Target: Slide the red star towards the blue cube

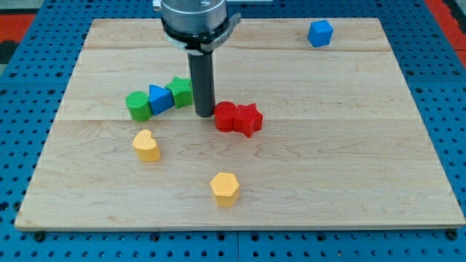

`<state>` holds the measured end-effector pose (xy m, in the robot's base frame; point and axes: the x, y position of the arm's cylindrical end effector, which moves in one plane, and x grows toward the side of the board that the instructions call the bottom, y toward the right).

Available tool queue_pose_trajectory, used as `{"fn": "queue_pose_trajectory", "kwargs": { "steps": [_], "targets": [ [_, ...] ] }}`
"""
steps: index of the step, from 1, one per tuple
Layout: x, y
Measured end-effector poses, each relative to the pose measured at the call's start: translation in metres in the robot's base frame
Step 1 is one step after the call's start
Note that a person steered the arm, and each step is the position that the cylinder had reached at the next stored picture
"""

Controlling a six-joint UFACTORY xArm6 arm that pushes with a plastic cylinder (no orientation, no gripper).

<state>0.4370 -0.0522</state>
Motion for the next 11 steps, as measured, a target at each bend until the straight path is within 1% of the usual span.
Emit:
{"fn": "queue_pose_trajectory", "kwargs": {
  "steps": [1, 2, 3, 4, 5, 6, 7, 8, 9, 10, 11],
  "targets": [
    [0.011, -0.008],
    [0.015, 0.097],
    [0.056, 0.113],
    [0.062, 0.117],
    [0.002, 0.15],
    [-0.03, 0.19],
    [-0.033, 0.194],
    [0.003, 0.19],
    [0.039, 0.221],
    [-0.011, 0.254],
    [-0.062, 0.226]
  ]
}}
